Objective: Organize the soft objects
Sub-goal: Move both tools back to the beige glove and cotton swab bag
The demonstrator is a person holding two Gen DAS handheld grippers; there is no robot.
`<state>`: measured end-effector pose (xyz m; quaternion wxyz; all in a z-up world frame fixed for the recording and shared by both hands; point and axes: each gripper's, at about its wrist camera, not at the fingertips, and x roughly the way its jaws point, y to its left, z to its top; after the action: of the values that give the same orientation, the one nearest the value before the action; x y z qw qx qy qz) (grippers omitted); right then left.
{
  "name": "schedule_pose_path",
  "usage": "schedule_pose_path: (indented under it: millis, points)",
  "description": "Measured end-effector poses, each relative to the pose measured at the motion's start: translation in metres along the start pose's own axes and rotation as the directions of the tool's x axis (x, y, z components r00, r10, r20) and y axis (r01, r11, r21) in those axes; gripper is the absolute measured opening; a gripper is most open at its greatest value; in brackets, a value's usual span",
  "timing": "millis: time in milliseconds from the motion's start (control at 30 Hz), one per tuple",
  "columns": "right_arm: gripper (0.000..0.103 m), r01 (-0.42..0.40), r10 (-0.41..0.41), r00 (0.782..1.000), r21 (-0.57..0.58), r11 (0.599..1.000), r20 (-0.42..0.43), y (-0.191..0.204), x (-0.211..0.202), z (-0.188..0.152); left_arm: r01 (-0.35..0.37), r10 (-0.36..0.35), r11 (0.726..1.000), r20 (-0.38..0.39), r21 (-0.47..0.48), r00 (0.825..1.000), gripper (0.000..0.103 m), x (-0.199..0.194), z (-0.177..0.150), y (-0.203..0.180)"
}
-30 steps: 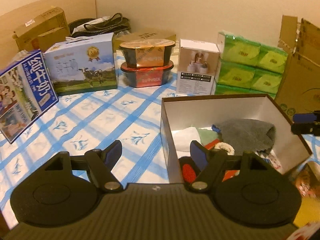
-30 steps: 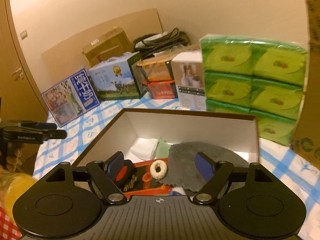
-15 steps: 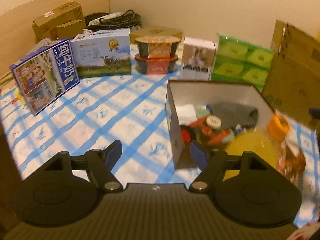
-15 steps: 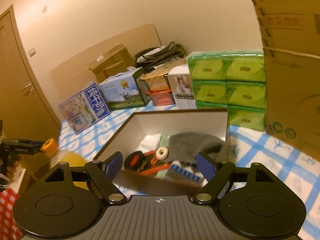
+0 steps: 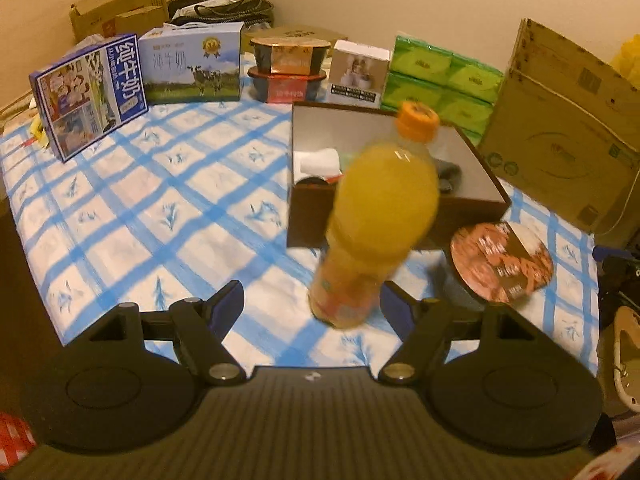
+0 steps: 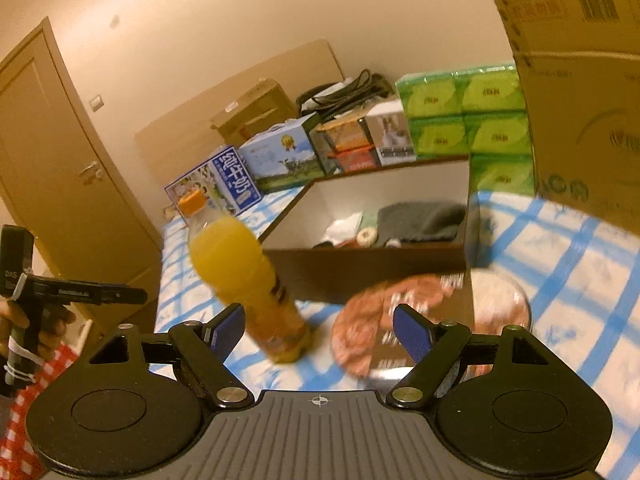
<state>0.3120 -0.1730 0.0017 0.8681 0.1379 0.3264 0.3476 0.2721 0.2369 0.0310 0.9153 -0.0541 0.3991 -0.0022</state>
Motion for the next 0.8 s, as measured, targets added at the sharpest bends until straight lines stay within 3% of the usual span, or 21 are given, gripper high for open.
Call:
schedule_pose_path:
  millis: [367,567,800]
  points:
    - [0.081,0.047,-0.047,0.999,0.079,0.996,-0.011,0.012,-0.023,-0.06,-0.009,0.009,1.0,0.016,-0.008,1.0,0.073,-0.019,-0.062,-0.048]
    - [0.081,0.095,-0.091,0.994,0.083,0.992,-0.057,0.015,-0.02,-0.09,0.017,-0.018,0.999,-0.004,-0.051,1.0,0.073,-0.013,-0.09,-0.065]
    - [0.081,0.126,-0.115,0.986,0.088,0.988,-0.117,0.015,-0.013,-0.12,-0.044,0.043,0.999,-0.036,-0.015,0.998,0.073,-0.003,-0.118,-0.081]
